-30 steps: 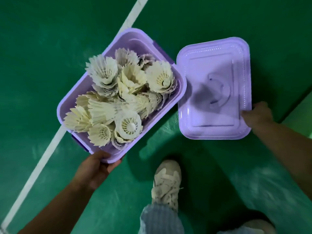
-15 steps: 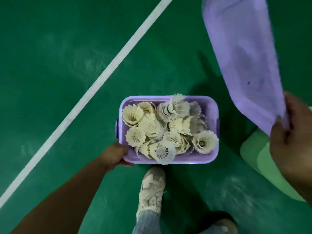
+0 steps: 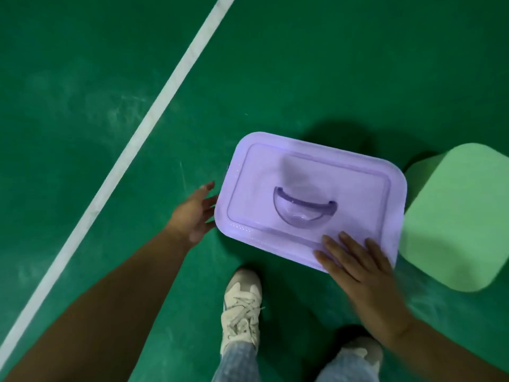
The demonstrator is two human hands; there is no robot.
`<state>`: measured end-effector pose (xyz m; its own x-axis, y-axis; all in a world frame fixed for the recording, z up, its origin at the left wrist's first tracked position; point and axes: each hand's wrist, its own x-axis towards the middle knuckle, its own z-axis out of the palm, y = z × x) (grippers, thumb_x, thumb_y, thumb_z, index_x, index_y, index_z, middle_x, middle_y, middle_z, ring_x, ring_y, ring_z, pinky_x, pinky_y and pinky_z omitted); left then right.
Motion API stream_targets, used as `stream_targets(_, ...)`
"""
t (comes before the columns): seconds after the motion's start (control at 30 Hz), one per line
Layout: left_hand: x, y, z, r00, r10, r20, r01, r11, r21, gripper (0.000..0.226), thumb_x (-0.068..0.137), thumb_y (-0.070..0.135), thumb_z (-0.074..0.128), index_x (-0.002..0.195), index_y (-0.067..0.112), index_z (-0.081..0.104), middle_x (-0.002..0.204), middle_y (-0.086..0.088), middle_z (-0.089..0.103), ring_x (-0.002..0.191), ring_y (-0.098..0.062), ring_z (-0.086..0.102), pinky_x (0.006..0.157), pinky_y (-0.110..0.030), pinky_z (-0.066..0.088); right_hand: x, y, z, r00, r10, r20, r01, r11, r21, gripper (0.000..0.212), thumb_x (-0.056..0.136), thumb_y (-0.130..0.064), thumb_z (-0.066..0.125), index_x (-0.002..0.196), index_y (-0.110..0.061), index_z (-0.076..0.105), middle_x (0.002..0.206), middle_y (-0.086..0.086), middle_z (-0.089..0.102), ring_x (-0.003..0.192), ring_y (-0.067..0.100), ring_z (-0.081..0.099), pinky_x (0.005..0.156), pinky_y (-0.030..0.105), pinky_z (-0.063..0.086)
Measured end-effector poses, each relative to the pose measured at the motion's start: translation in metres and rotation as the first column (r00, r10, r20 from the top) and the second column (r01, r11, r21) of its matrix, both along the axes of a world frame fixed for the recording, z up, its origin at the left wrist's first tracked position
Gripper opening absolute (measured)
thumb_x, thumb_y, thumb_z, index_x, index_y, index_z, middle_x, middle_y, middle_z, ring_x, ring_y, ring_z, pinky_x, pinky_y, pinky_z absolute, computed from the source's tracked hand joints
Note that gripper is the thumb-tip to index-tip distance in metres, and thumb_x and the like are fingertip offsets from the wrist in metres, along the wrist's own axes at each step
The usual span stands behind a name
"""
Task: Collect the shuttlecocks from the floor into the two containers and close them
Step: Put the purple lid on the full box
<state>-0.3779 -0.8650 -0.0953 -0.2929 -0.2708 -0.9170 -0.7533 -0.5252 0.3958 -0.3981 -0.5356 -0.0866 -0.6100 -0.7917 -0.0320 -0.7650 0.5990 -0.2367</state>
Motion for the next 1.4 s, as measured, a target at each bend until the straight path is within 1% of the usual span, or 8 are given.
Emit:
stream_targets(0.17,-0.024,0.007,0.008,0.899,-0.436,0.029,0.436,0.888,-0.146,0.063,0.069,0.075,0.053,0.109,0.028,0.067,0.103,0.007,0.072,0.095,-0.016,0.067,0.094,-0.038,0.05,-0.003,0.012,-0.006,0.949,-0.224,0.221,0.251,0.963,-0.103,0.044,0.085,-0.031,0.049,0.127,-0.017,0.047,0.133,0.012,0.051,0.118,0.025,0.048,0.102,0.042,0.035)
stream_targets(0.27,-0.025,0.016,0.002,0.861,-0.5,0.094,0.507,0.828,-0.24,0.052,0.081,0.043,0.068,0.125,0.019,0.055,0.11,-0.005,0.065,0.093,-0.022,0.065,0.088,-0.034,0.052,-0.02,0.015,-0.003,0.559,-0.689,0.462,0.797,0.6,-0.07,0.049,0.085,-0.038,0.043,0.116,-0.002,0.052,0.112,0.023,0.053,0.103,0.03,0.048,0.089,0.038,0.039)
stream_targets(0.4,-0.018,0.018,-0.004,0.904,-0.416,0.097,0.427,0.878,-0.219,0.056,0.084,0.02,0.069,0.134,0.012,0.045,0.107,-0.011,0.058,0.08,-0.019,0.058,0.069,-0.024,0.045,-0.033,0.0,-0.004,0.236,-0.699,0.675,0.909,0.404,0.101,0.04,0.089,-0.032,0.045,0.115,-0.002,0.05,0.103,0.014,0.052,0.089,0.019,0.047,0.075,0.027,0.036)
stream_targets(0.7,0.014,-0.021,0.008,0.91,-0.404,0.097,0.415,0.868,-0.272,0.048,0.085,0.011,0.067,0.129,0.006,0.049,0.107,-0.016,0.063,0.086,-0.025,0.061,0.082,-0.032,0.047,0.0,-0.027,-0.007,0.291,-0.836,0.466,0.873,0.431,0.228,0.06,0.078,-0.05,0.048,0.114,-0.002,0.055,0.121,0.023,0.051,0.111,0.038,0.046,0.094,0.04,0.035)
stream_targets(0.83,-0.014,-0.004,0.007,0.927,-0.374,0.023,0.362,0.878,-0.313,0.046,0.085,0.013,0.068,0.125,0.017,0.047,0.094,-0.004,0.061,0.084,-0.022,0.06,0.081,-0.031,0.05,-0.011,-0.02,-0.025,-0.334,-0.776,0.535,0.909,-0.114,0.402,0.062,0.086,-0.054,0.037,0.104,0.002,0.059,0.106,0.027,0.061,0.091,0.034,0.059,0.075,0.038,0.043)
stream_targets(0.9,-0.028,0.001,0.003,0.937,-0.348,0.023,0.337,0.886,-0.317,0.049,0.085,0.011,0.067,0.128,0.011,0.045,0.105,-0.007,0.06,0.094,-0.025,0.06,0.088,-0.036,0.049,-0.021,-0.015,-0.031,-0.508,-0.555,0.659,0.844,-0.165,0.511,0.035,0.096,-0.039,0.039,0.096,-0.011,0.06,0.094,0.014,0.064,0.074,0.024,0.058,0.069,0.035,0.047)
stream_targets(1.17,-0.017,-0.018,-0.001,0.885,-0.456,0.097,0.465,0.844,-0.268,0.033,0.084,0.004,0.066,0.111,0.009,0.048,0.096,-0.002,0.06,0.093,-0.026,0.059,0.094,-0.043,0.048,0.008,0.001,-0.033,-0.168,-0.752,0.637,0.683,0.378,0.625,0.013,0.084,-0.007,0.059,0.071,-0.007,0.057,0.075,0.013,0.058,0.073,0.019,0.05,0.065,0.028,0.039)
stream_targets(1.4,0.002,-0.035,0.002,0.885,-0.441,0.15,0.462,0.873,-0.157,0.053,0.086,0.006,0.064,0.133,0.006,0.04,0.111,-0.008,0.059,0.091,-0.022,0.06,0.079,-0.036,0.048,0.009,-0.005,-0.031,0.063,-0.729,0.682,0.642,0.553,0.531,0.014,0.094,-0.016,0.047,0.082,-0.012,0.052,0.072,0.008,0.051,0.07,0.021,0.048,0.056,0.029,0.032)
